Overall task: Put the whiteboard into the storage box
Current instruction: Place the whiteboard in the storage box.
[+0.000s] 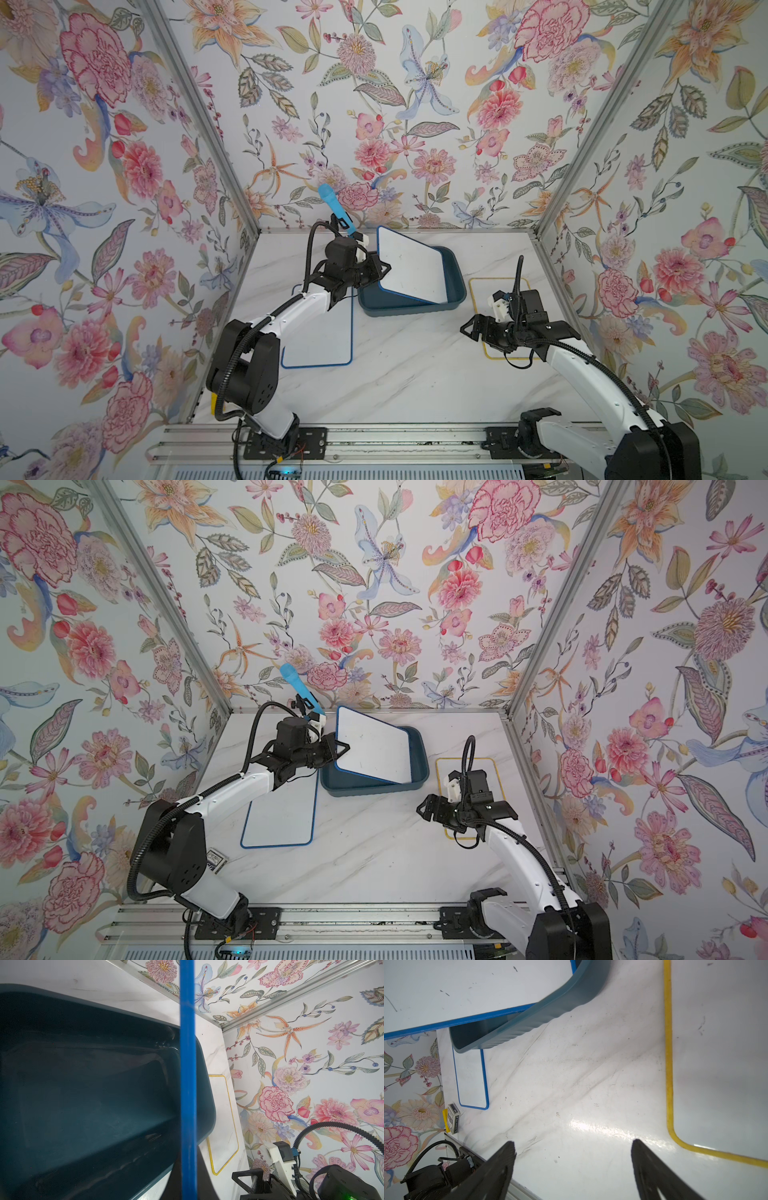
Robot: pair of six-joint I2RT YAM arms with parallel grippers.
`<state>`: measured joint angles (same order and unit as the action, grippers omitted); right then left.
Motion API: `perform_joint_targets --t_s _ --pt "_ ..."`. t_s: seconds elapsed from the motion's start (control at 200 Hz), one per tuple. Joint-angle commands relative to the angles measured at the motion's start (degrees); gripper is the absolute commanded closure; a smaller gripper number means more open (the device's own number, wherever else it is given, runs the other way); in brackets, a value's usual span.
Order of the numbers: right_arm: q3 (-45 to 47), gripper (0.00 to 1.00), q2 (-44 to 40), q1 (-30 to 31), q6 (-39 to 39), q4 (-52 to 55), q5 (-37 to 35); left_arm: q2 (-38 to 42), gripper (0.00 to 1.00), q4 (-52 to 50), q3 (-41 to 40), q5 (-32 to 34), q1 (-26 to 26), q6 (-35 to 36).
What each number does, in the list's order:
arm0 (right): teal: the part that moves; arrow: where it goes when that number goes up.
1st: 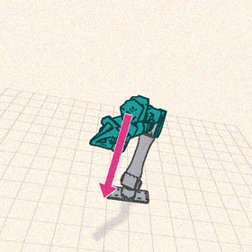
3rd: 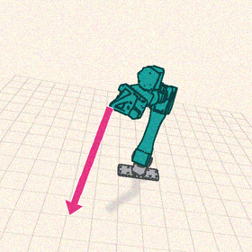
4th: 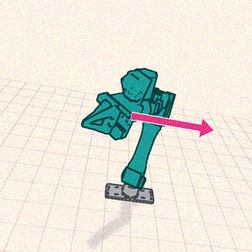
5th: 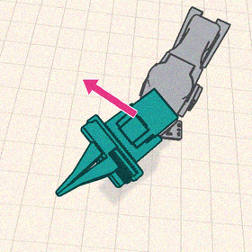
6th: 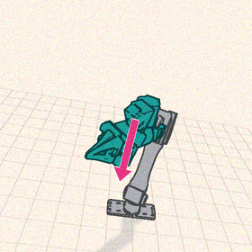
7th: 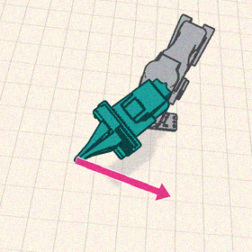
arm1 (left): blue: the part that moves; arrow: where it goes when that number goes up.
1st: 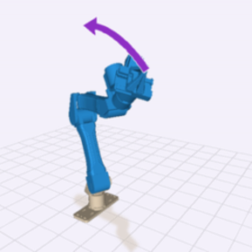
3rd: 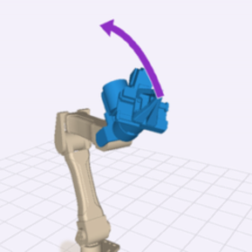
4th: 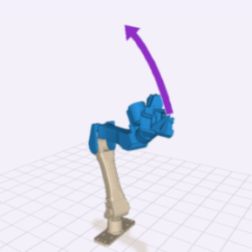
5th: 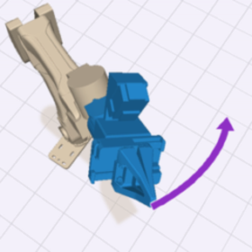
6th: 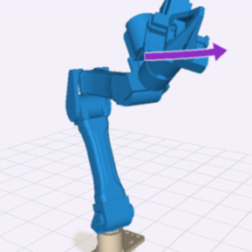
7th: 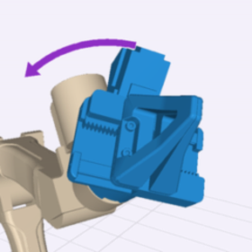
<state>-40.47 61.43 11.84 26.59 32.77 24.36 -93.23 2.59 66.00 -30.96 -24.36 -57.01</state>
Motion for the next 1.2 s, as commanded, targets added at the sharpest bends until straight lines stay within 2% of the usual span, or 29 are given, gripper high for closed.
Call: perform_joint_targets --t_s 0.0,0.48,0.951,1.116,1.196 --pt "-1.32 0.12 -0.45 -0.48 0.48 1.42 -1.33 0.94 1.0 6.06 -1.13 -3.34 0.44 -1.6" --pt "0.3 0.11 -0.52 -0.45 1.33 1.33 -1.59 1.34 1.0 10.09 -12.47 -9.89 2.12 -4.43" --pt "-0.05 0.11 -0.1 -0.42 1.67 1.35 -1.77 -11.57 1.0 7.92 -2.56 -10.61 1.86 -2.6" --pt "-0.27 0.11 0.86 -0.44 1.62 1.33 -1.85 -13.24 0.99 -0.26 -0.27 -7.9 1.86 2.47" --pt "-0.61 0.11 1.48 -0.46 1.53 1.33 -1.82 -13.96 0.93 -4.42 0.89 -5.99 1.86 5.03"
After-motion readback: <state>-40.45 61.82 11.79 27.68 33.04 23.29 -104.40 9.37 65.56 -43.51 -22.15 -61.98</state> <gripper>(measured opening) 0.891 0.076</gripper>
